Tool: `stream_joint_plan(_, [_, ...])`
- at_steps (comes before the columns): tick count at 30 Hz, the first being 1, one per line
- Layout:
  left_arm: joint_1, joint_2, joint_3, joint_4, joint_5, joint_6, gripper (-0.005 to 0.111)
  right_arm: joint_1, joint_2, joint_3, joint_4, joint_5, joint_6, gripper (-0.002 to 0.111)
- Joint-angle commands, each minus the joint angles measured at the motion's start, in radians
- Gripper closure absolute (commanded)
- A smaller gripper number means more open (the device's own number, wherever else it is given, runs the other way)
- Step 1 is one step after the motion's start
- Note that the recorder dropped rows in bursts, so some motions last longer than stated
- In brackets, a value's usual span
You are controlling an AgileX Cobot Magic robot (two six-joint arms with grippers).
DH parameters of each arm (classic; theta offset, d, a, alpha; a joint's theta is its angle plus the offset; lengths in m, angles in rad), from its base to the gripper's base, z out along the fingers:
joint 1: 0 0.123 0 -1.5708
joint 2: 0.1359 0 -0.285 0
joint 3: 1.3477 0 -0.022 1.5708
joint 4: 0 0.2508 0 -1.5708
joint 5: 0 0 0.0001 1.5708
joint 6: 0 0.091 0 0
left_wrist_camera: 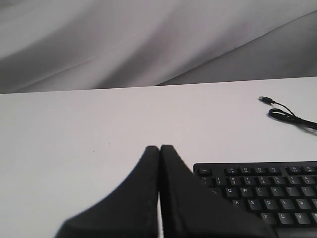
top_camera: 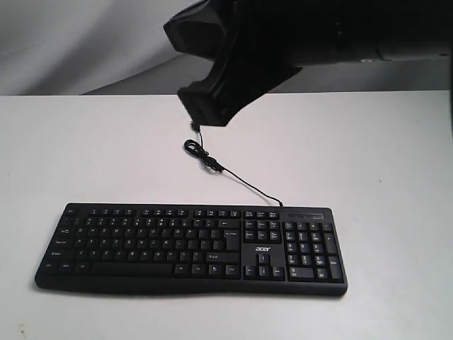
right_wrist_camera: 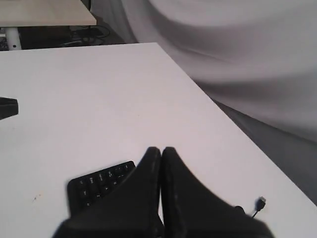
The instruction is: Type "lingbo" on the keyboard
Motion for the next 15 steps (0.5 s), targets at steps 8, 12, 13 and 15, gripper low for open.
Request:
stream_joint_plan(8, [0.001, -0.004, 0.005, -0.004, -0.007, -0.002, 0.106, -0.008, -0.121, 0.010, -0.187, -0.086, 0.096, 0.108])
stream_joint_plan(12, [0.001, -0.004, 0.005, -0.004, -0.007, -0.002, 0.106, -0.072, -0.108, 0.010, -0.214, -0.085, 0.233, 0.108])
stream_joint_plan(13, [0.001, -0.004, 0.005, -0.004, -0.007, -0.002, 0.106, -0.087, -0.100, 0.010, -0.214, -0.085, 0.256, 0.108])
stream_joint_plan(15, [0.001, -0.004, 0.005, -0.004, -0.007, -0.002, 0.106, -0.118, -0.078, 0.010, -0.214, -0.085, 0.294, 0.108])
